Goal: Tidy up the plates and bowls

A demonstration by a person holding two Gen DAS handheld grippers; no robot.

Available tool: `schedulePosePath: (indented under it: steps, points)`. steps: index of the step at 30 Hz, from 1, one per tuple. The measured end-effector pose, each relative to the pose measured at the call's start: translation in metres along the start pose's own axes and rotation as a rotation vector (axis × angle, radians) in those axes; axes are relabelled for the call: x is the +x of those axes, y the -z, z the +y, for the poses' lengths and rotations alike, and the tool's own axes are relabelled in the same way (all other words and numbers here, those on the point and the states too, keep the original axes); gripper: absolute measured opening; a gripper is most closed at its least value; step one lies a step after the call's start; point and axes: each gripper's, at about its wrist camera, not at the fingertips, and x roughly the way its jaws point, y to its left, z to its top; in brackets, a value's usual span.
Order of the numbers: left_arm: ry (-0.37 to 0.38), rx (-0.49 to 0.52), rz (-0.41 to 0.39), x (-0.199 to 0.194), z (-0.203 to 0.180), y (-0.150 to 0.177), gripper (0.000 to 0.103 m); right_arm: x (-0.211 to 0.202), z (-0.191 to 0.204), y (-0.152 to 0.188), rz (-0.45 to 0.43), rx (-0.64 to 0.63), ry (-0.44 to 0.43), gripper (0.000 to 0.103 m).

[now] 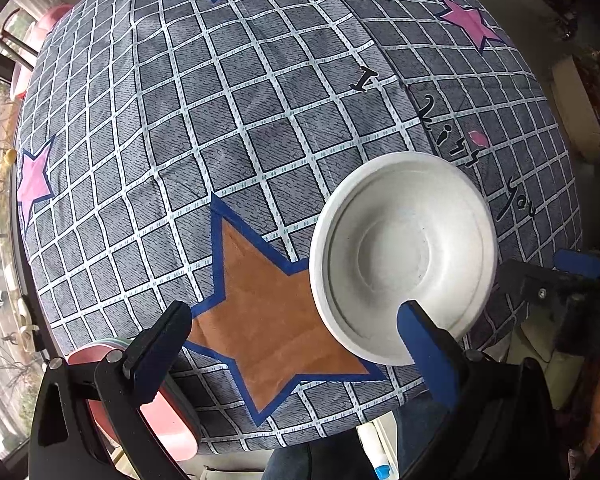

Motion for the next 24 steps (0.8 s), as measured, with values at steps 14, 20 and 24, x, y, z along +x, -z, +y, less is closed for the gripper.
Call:
schedulePosePath:
  steps: [14, 20, 24]
  points:
    - [-0.03, -0.044, 0.029, 0.02, 0.004, 0.0, 0.103, 0.015, 0.002, -0.005, 0.029, -0.016, 0.013, 0.102]
    - [-0.043, -0.106, 0.052, 0.039, 0.013, -0.002, 0.103, 0.03, 0.007, -0.01, 0.043, -0.026, 0.028, 0.102]
    - [-0.049, -0.138, 0.063, 0.054, 0.016, -0.005, 0.103, 0.044, 0.015, -0.016, 0.055, -0.046, 0.033, 0.102]
